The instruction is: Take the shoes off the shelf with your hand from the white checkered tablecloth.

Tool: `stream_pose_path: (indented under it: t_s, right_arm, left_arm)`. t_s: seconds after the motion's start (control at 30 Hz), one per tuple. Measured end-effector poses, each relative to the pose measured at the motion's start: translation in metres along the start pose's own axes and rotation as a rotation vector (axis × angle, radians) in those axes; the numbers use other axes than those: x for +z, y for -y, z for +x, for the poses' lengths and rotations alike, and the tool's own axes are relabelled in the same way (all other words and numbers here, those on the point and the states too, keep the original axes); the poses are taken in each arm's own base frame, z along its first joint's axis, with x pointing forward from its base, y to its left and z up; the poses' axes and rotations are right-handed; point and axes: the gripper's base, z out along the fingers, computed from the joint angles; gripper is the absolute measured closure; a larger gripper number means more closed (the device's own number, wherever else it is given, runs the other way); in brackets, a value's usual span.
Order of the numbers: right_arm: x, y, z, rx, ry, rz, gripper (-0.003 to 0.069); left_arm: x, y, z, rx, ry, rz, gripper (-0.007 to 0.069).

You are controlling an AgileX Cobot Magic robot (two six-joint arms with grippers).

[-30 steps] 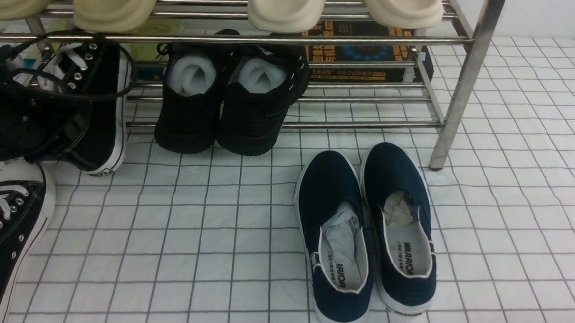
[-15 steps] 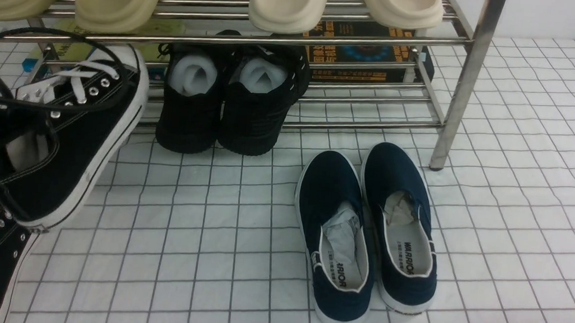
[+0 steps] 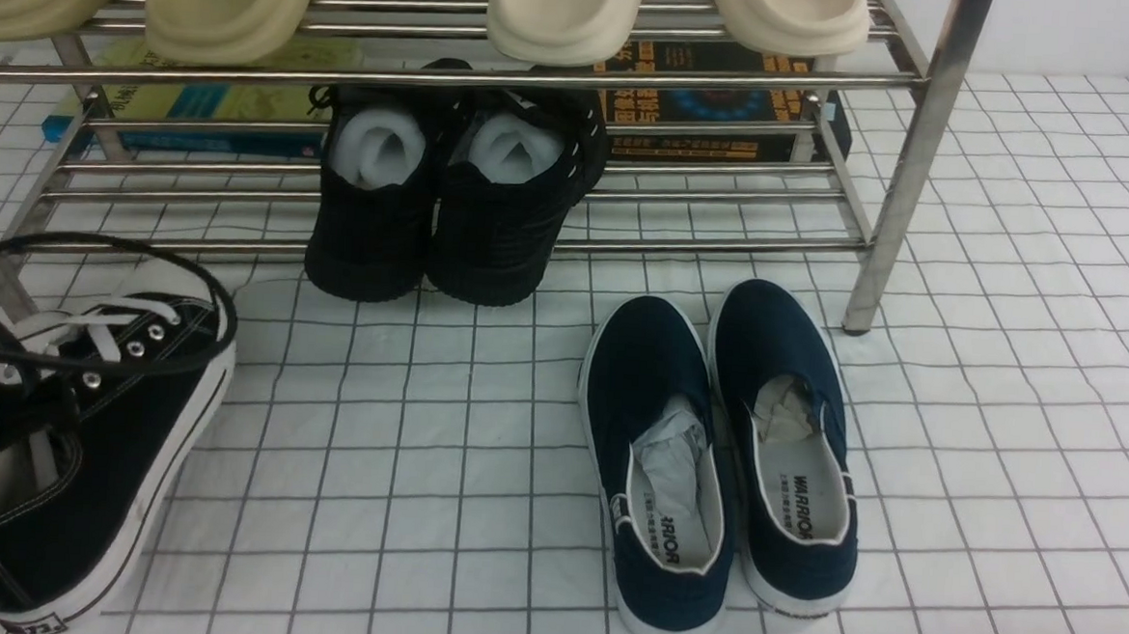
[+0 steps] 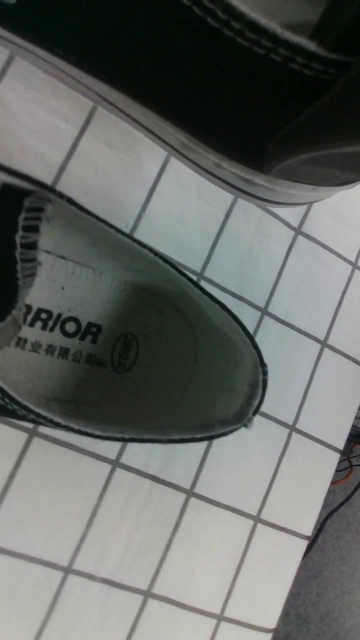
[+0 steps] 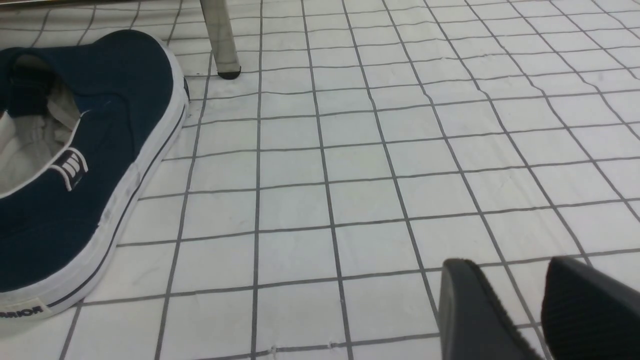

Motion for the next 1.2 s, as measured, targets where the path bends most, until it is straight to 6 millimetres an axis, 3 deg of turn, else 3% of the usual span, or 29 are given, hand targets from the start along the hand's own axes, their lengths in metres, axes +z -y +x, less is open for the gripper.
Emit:
stream_pose_path:
  t_s: [0.27,0.53,0.8,0.87,0.93,1.0,1.07,1.13,1.2]
  right_arm:
    - [0.000,0.000,0.000,0.000,0.000,0.000,0.0420]
    - [0.000,0.000,0.000,0.000,0.000,0.000,0.0420]
    - [0.000,0.000,0.000,0.000,0.000,0.000,0.0420]
    - [0.000,0.000,0.000,0.000,0.000,0.000,0.0420]
    - [0.000,0.000,0.000,0.000,0.000,0.000,0.0420]
    - [0.000,0.000,0.000,0.000,0.000,0.000,0.0420]
    - [0.000,0.000,0.000,0.000,0.000,0.000,0.0420]
    - [0.000,0.000,0.000,0.000,0.000,0.000,0.0420]
    - [0.000,0.000,0.000,0.000,0.000,0.000,0.0420]
  left_arm:
    - [0.026,-0.005,0.015,-0.067,-0.036,-0.014,0.0603]
    - [0.027,-0.006,0.014,-0.066,-0.014,-0.018,0.0568]
    - [0.020,-0.005,0.011,-0.032,0.029,0.000,0.0402]
    - [0.006,-0.003,0.010,0.002,0.074,0.025,0.0372]
    - [-0.031,-0.003,0.009,0.066,0.204,0.066,0.0349]
    - [-0.055,-0.003,0.011,0.110,0.288,0.085,0.0351]
    - [-0.084,-0.005,0.017,0.163,0.383,0.102,0.0375]
    - [-0.096,-0.006,0.022,0.185,0.415,0.112,0.0405]
    - [-0.111,-0.007,0.035,0.226,0.449,0.149,0.0486]
